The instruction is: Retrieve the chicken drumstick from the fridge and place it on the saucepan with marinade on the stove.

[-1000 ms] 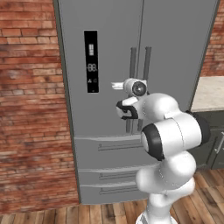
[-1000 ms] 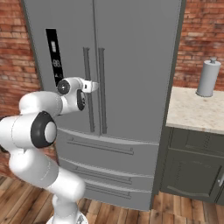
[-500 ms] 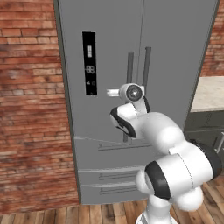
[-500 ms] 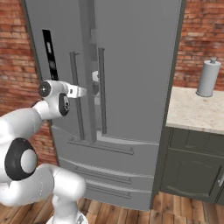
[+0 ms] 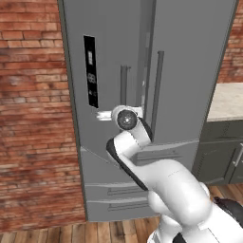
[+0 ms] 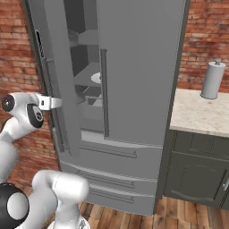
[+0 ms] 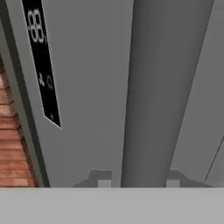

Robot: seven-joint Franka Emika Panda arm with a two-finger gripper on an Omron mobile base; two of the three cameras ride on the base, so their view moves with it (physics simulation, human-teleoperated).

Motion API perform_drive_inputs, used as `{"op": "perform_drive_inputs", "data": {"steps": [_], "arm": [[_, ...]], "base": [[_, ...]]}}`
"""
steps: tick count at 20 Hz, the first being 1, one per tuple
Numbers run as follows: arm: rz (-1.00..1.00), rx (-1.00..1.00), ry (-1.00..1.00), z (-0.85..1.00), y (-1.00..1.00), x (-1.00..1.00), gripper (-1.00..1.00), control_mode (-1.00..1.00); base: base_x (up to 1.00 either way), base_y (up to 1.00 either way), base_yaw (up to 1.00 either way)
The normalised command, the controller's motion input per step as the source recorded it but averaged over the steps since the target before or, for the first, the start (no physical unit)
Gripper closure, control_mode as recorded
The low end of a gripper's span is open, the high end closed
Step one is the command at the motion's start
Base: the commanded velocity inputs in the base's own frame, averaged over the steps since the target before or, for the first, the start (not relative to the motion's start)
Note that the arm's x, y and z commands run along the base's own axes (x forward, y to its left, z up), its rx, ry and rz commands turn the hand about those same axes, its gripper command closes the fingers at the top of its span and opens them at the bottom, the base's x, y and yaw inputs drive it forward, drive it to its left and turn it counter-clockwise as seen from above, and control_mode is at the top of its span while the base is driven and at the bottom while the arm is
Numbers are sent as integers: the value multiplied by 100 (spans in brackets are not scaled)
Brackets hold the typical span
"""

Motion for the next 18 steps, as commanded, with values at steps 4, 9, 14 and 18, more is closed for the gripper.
{"op": "perform_drive_inputs", "data": {"steps": [4, 9, 14, 18], "arm": [[-4, -3, 0, -36, 100, -75, 100, -100], [-4, -2, 0, -25, 100, -85, -100, -100], [6, 2, -2, 3, 27, -100, -100, -100], [22, 24, 0, 67, -58, -99, -100, -100]], "base": [[0, 0, 0], [0, 0, 0], [0, 0, 0], [0, 0, 0]]}}
